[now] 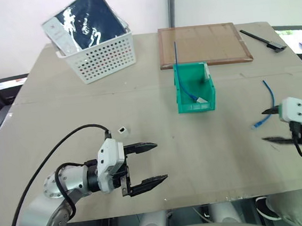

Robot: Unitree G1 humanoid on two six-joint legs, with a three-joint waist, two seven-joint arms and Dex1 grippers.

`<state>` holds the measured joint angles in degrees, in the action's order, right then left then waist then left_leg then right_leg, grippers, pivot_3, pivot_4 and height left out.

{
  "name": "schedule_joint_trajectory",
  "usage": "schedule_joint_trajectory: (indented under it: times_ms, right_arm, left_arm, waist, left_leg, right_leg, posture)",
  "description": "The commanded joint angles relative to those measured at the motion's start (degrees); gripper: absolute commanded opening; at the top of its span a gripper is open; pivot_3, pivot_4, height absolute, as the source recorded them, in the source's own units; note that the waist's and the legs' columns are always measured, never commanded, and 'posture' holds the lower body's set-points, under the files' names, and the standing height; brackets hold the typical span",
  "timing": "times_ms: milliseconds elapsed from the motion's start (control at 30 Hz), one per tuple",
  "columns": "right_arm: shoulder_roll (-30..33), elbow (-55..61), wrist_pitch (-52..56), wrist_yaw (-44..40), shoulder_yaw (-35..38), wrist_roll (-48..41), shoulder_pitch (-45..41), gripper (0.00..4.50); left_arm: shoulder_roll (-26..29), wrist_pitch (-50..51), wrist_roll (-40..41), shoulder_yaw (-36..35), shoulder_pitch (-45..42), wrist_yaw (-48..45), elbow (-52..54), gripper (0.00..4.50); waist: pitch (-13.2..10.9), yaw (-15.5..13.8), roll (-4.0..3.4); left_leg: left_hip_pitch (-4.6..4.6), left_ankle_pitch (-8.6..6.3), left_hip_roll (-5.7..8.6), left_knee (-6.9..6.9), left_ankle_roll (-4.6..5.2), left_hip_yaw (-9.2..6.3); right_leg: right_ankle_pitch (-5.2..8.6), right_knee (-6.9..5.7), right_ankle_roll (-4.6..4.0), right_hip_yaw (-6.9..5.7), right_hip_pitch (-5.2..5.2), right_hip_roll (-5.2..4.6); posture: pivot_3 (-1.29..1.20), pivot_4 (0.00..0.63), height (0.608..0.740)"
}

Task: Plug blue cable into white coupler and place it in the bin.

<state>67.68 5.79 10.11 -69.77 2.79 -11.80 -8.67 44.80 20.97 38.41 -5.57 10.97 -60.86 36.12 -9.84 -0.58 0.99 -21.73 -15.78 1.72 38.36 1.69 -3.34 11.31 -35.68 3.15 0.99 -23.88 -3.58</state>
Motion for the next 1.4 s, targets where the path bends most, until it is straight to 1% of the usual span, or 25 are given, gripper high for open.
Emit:
schedule_joint_trajectory:
  times_ms: [33,167,300,500,567,600,700,733,800,867,933,1033,1133,1333,1400]
  right_arm:
    - [-0.82,-9.21,-9.80,-3.37,-6.39,7.26,-6.87,2.82]
    - [-2.54,-17.69,-18.01,-5.49,-11.76,12.49,-13.56,2.82]
    - [-4.16,-24.27,-23.94,-6.53,-15.32,16.66,-18.74,2.82]
    - [-7.52,-32.87,-28.03,-7.43,-18.24,19.99,-24.87,2.82]
    - [-8.71,-34.90,-28.29,-8.35,-19.11,20.78,-26.85,2.24]
    - [-9.64,-35.92,-28.18,-9.09,-19.89,21.33,-27.94,1.87]
    - [-11.48,-38.06,-28.60,-10.37,-21.52,22.64,-29.27,0.42]
    - [-11.80,-38.21,-28.43,-10.73,-21.57,22.55,-29.30,0.03]
    - [-12.33,-38.02,-27.64,-11.13,-21.43,22.41,-29.39,0.03]
    - [-12.70,-36.37,-26.20,-11.63,-20.79,21.66,-29.09,0.03]
    - [-13.02,-32.44,-21.96,-13.13,-19.67,19.33,-28.14,0.03]
    - [-13.23,-23.64,-14.06,-14.28,-18.29,16.22,-25.74,0.03]
    - [-13.34,-14.76,-7.14,-13.68,-17.76,14.56,-22.99,0.03]
    - [-15.06,0.33,5.88,-11.20,-19.56,14.72,-20.38,0.03]
    - [-17.68,4.16,11.36,-9.33,-21.91,16.39,-21.48,0.03]
  left_arm:
    - [0.26,-0.37,0.56,0.41,-0.87,-0.48,1.82,4.50]
    - [0.32,-0.46,0.52,0.45,-0.78,-0.45,1.95,4.50]
    - [0.35,-0.33,0.43,0.49,-0.63,0.04,2.48,4.50]
    - [0.07,0.10,0.14,1.31,-0.89,1.70,4.02,4.50]
    - [0.12,0.36,0.32,1.35,-0.94,2.27,4.45,4.50]
    - [0.27,0.46,0.16,1.52,-1.10,2.42,4.63,4.50]
    - [0.19,1.75,0.73,1.97,-1.95,3.84,5.73,4.50]
    - [0.18,2.12,0.94,2.01,-2.09,4.20,6.05,4.50]
    - [0.13,2.83,1.25,1.99,-2.55,4.82,6.32,4.50]
    - [0.07,3.41,1.53,1.82,-2.76,5.32,6.41,4.50]
    - [0.05,3.67,1.60,1.67,-2.70,5.54,6.41,4.50]
    - [-0.12,3.52,1.18,1.79,-2.65,5.57,5.77,4.50]
    - [-0.49,2.88,0.49,2.15,-2.51,5.36,4.78,4.50]
    - [-0.49,-0.01,-1.89,1.83,-0.60,3.30,1.51,4.50]
    - [-0.35,-1.57,-3.11,1.50,0.53,2.38,-0.07,4.50]
  waist:
    - [-0.03,-0.05,0.02]
    - [-0.07,-0.04,-0.01]
    - [-0.10,0.10,-0.06]
    - [-0.10,0.45,-0.05]
    - [-0.10,0.74,-0.05]
    - [-0.09,0.96,-0.05]
    - [-0.05,1.56,0.06]
    - [-0.03,1.60,0.08]
    - [-0.03,1.68,0.10]
    - [-0.03,1.67,0.12]
    - [-0.03,1.67,0.12]
    - [-0.06,1.61,0.09]
    - [-0.11,1.35,0.01]
    - [-0.14,1.16,-0.01]
    - [-0.13,1.23,-0.01]
  left_leg:
    - [-0.02,0.00,0.01,0.00,0.00,0.01]
    - [-0.02,0.00,0.02,0.00,-0.01,0.00]
    - [0.00,0.00,0.02,0.00,-0.01,-0.02]
    - [0.03,0.01,0.02,0.00,-0.01,-0.02]
    - [0.04,0.01,0.01,0.01,-0.01,-0.03]
    - [0.04,0.01,0.02,0.01,-0.01,-0.03]
    - [0.10,0.01,0.01,0.02,-0.01,-0.02]
    - [0.17,0.01,0.00,0.02,-0.01,-0.03]
    - [0.32,0.01,-0.01,0.01,-0.01,-0.02]
    - [0.51,0.00,-0.01,-0.01,-0.01,-0.01]
    - [0.63,0.00,-0.01,-0.03,0.00,0.00]
    - [0.65,0.00,-0.02,-0.04,0.00,-0.02]
    - [0.60,0.00,-0.02,-0.07,-0.01,-0.05]
    - [0.41,0.00,0.01,-0.06,-0.01,-0.06]
    - [0.41,0.00,0.01,-0.06,-0.01,-0.08]
  right_leg:
    - [0.00,0.01,0.00,-0.01,-0.01,0.00]
    - [-0.01,0.03,-0.01,-0.01,-0.01,-0.02]
    - [-0.02,0.02,-0.01,0.06,-0.01,-0.02]
    - [-0.03,-0.01,-0.03,0.07,0.00,-0.01]
    - [-0.04,-0.01,-0.03,0.08,0.01,-0.01]
    - [-0.04,-0.01,-0.04,0.08,0.01,-0.01]
    - [-0.05,-0.02,-0.03,0.09,0.07,-0.01]
    - [-0.05,-0.03,-0.04,0.10,0.13,0.00]
    - [-0.05,-0.03,-0.04,0.11,0.28,0.01]
    - [-0.04,-0.04,-0.05,0.12,0.43,0.02]
    - [-0.04,-0.05,-0.04,0.14,0.51,0.02]
    - [-0.03,-0.09,-0.05,0.15,0.50,0.03]
    - [-0.03,-0.11,-0.05,0.13,0.47,0.02]
    - [-0.03,-0.09,-0.04,0.11,0.31,-0.02]
    - [-0.03,-0.09,-0.04,0.09,0.31,-0.02]
  posture:
    - [0.00,0.150,0.740]
    - [0.00,0.150,0.740]
    - [0.00,0.150,0.740]
    - [0.00,0.150,0.740]
    - [0.00,0.150,0.740]
    - [0.00,0.150,0.740]
    - [0.00,0.150,0.740]
    - [0.00,0.150,0.740]
    - [0.00,0.150,0.740]
    - [0.00,0.150,0.740]
    - [0.00,0.150,0.740]
    - [0.00,0.150,0.740]
    - [0.00,0.150,0.740]
    - [0.00,0.150,0.740]
    - [0.00,0.150,0.740]
